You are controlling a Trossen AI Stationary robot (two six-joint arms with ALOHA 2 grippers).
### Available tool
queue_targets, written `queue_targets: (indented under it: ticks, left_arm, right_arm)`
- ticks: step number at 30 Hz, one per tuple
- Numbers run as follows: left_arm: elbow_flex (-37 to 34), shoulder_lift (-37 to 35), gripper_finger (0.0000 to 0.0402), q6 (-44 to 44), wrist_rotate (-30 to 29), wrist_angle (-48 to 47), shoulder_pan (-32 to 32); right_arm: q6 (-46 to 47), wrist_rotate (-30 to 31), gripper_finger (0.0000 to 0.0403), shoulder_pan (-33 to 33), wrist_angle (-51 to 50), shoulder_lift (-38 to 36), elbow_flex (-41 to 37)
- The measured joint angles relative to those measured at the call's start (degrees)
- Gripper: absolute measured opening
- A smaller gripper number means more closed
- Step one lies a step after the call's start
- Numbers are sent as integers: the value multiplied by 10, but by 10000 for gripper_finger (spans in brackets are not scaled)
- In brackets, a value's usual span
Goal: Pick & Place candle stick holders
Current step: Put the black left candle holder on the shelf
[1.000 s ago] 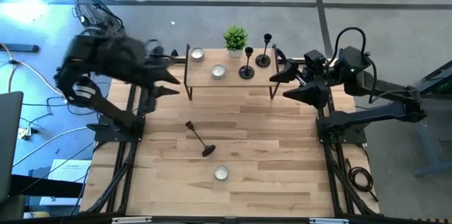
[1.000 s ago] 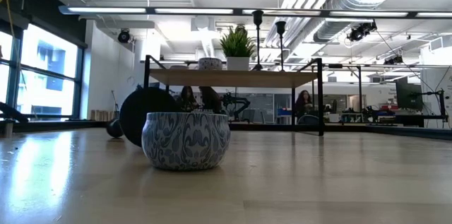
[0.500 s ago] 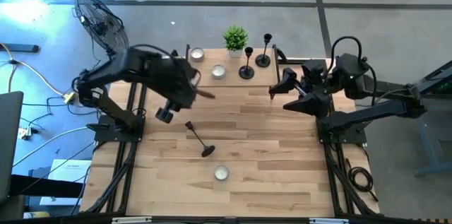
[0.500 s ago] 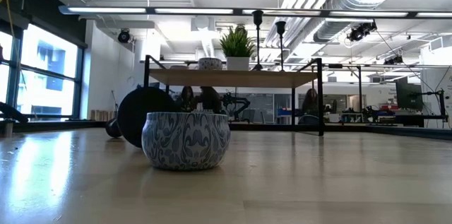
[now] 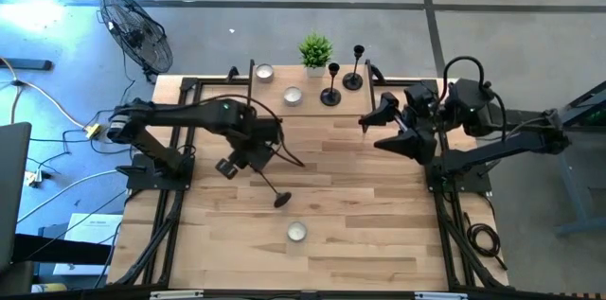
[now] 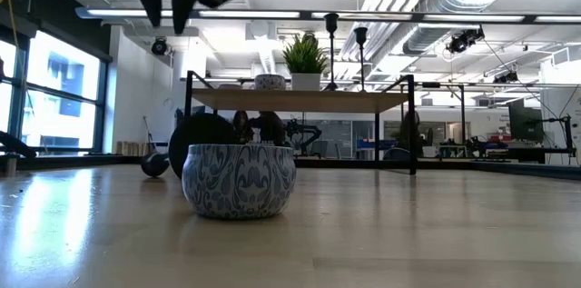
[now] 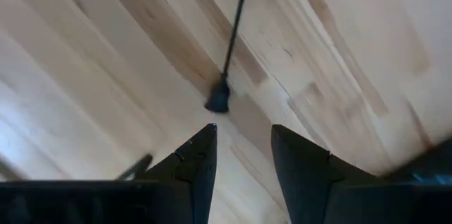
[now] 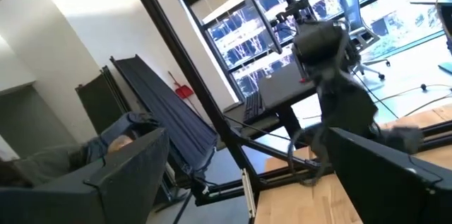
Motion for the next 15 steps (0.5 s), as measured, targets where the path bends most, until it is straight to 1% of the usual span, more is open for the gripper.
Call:
queue_targets:
  ticks: [4, 8, 15]
  left_arm:
    - [-62, 0, 131, -8, 3, 99, 0]
    - [-111, 0, 131, -49, 8, 200, 0]
    - [-179, 0, 131, -61, 9, 281, 0]
  right_arm:
    - [-12, 19, 375, 11, -7, 0, 0]
    - [-12, 21, 375, 13, -12, 0, 0]
    - [-12, 14, 375, 13, -31, 0, 0]
